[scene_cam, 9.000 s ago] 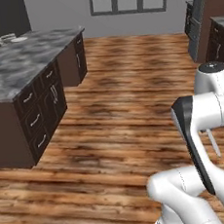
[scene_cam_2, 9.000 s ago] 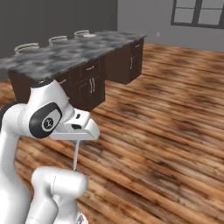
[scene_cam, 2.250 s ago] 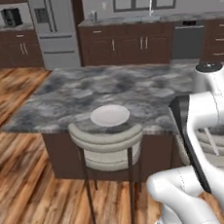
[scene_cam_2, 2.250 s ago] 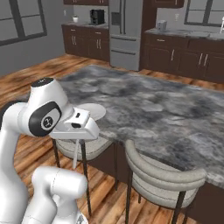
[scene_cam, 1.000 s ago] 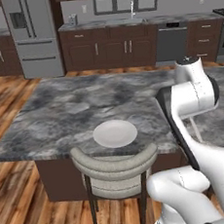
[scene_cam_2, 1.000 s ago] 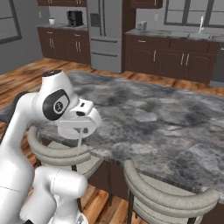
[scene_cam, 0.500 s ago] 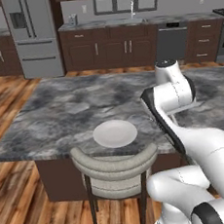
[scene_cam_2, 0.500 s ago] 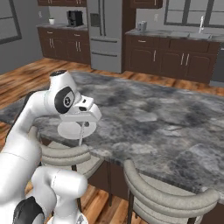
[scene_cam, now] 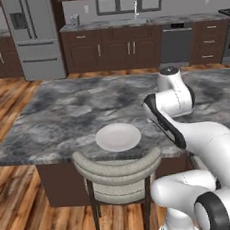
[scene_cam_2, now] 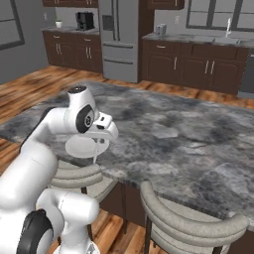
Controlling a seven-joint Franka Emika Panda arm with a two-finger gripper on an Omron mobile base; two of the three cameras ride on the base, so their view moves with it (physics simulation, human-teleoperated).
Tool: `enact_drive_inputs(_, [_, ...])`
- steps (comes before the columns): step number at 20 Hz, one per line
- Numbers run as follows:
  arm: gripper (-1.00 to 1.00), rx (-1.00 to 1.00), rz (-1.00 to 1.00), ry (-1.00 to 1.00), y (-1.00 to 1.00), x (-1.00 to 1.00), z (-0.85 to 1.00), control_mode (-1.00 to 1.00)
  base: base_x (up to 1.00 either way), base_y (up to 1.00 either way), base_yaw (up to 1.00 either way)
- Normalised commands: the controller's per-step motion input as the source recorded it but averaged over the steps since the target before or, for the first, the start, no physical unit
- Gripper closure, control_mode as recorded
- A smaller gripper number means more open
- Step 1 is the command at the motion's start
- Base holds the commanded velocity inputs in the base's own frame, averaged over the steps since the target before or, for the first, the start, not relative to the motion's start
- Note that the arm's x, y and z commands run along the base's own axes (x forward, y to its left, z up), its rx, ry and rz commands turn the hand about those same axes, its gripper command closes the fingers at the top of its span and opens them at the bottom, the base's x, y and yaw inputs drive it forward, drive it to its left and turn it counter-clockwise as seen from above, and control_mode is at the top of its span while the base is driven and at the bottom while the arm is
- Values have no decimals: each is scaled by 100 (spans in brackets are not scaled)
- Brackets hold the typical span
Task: Take the fork and place it on the left side of the plate. Then take the spoon and place it on the right side of the plate. Make sure they're directly next to the plate.
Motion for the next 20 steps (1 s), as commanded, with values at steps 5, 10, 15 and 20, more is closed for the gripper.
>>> enact_drive_inputs(5, [100, 9, 0, -1, 0, 44, -24, -100, 0, 0, 0])
enact_drive_inputs(10, [100, 11, 1, -5, 0, 45, -30, -100, 0, 0, 0])
enact_drive_inputs(15, [100, 9, 0, -16, 0, 42, -50, -100, 0, 0, 0])
enact_drive_inputs(20, [100, 7, 0, -10, 0, 46, -51, -100, 0, 0, 0])
